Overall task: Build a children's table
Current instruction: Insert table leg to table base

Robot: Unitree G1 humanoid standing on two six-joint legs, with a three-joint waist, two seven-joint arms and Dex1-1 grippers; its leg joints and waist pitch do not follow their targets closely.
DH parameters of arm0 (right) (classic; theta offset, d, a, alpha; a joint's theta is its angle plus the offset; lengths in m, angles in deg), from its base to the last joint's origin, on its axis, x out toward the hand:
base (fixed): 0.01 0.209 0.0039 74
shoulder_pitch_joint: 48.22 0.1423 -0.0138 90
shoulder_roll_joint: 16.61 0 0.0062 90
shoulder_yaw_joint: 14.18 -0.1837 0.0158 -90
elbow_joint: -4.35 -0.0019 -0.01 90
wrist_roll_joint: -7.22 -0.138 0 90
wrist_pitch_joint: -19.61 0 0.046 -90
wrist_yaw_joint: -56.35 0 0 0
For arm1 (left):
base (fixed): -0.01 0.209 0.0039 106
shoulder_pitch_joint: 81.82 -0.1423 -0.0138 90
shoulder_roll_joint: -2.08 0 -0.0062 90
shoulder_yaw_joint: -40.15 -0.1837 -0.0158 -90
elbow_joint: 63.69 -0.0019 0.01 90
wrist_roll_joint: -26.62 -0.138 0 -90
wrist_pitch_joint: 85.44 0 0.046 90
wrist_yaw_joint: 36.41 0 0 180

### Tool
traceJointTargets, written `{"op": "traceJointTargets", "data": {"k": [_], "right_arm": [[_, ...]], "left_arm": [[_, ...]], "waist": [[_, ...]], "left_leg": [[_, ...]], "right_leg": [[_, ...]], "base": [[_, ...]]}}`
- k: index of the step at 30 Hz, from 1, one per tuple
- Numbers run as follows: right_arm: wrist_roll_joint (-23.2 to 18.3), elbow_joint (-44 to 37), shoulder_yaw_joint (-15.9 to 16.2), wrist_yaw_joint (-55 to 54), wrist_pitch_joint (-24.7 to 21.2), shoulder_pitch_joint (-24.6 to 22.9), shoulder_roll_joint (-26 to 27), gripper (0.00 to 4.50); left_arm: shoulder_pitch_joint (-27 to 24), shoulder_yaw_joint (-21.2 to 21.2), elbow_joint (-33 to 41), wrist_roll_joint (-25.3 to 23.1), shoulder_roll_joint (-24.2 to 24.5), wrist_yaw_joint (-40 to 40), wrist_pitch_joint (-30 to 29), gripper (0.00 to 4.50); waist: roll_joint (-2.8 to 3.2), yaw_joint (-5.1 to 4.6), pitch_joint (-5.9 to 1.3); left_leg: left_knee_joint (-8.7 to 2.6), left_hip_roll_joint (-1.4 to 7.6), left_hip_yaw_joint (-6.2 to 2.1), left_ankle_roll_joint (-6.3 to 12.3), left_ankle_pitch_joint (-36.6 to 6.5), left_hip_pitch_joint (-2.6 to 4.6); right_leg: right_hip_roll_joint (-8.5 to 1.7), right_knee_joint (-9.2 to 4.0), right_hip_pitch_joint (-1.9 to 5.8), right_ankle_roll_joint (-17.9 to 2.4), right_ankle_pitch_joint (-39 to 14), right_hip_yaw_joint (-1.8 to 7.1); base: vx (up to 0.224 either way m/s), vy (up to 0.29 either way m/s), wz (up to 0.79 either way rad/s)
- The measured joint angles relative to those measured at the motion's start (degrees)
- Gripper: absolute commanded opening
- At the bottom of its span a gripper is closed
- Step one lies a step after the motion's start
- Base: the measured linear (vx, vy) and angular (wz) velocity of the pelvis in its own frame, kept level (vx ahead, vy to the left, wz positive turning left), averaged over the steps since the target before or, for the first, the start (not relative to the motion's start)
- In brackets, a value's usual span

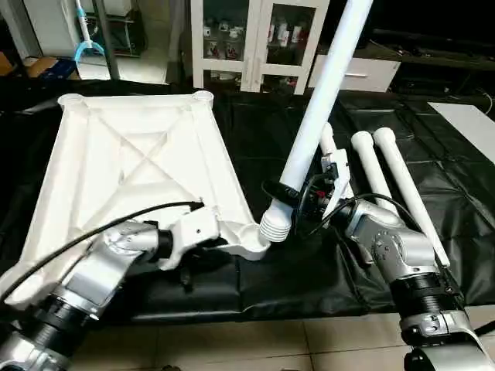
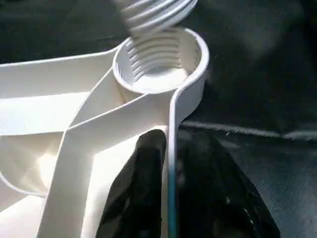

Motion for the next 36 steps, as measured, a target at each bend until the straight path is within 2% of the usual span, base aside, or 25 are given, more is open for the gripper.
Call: {"op": "traceJointTargets", "data": {"k": [5,7,10,14,26,36], "right_arm": [[0.05,0.00,0.31,0.15,-0.02,0.00,0.04,1.82],[0.09,0.02,0.37,0.23,-0.07,0.00,0.04,1.82],[0.09,0.02,0.35,0.66,-0.07,0.00,0.03,1.82],[0.07,0.02,0.27,0.83,-0.01,0.02,0.03,1.82],[0.16,0.11,0.25,1.21,-0.16,0.02,0.02,1.82],[0.53,0.12,0.33,1.22,-0.16,0.02,0.02,1.82]], "left_arm": [[0.02,1.11,-0.55,0.21,0.64,0.41,-0.09,1.07],[0.02,1.86,-0.75,1.12,0.93,0.84,-0.62,1.40],[0.01,2.62,-0.69,2.54,0.91,1.59,-1.89,1.43],[0.08,3.40,-0.84,2.66,0.92,1.24,-1.18,1.85],[0.87,3.69,-2.22,2.23,4.68,4.89,-0.72,1.86],[0.72,3.72,-2.19,1.74,6.18,5.77,-0.85,1.86]], "waist": [[-0.01,-0.66,0.00],[-0.03,-0.72,0.01],[-0.15,-0.71,0.06],[-0.21,-0.71,0.04],[-0.31,-0.75,0.07],[-0.29,-0.75,0.07]], "left_leg": [[0.00,0.00,-0.03,0.00,0.00,-0.01],[0.00,0.00,-0.03,0.00,0.00,-0.03],[0.00,0.00,-0.03,0.00,0.00,-0.06],[-0.02,0.00,-0.03,-0.01,-0.01,-0.07],[-0.58,-0.01,0.04,-0.11,0.05,-0.05],[-0.62,-0.01,0.05,-0.13,0.07,-0.02]], "right_leg": [[0.00,0.00,-0.01,0.00,0.00,-0.02],[0.00,0.00,-0.06,0.00,0.00,-0.02],[0.00,0.00,-0.10,0.00,0.00,-0.01],[0.01,0.00,-0.10,-0.01,0.01,-0.01],[0.07,-0.12,-0.33,-0.30,0.17,-0.01],[0.07,-0.13,-0.33,-0.28,0.17,-0.01]], "base": [[0.000,0.000,0.00],[0.000,0.000,0.00],[0.000,0.000,0.00],[0.000,0.000,0.00],[0.000,0.000,0.00],[0.000,0.000,0.00]]}}
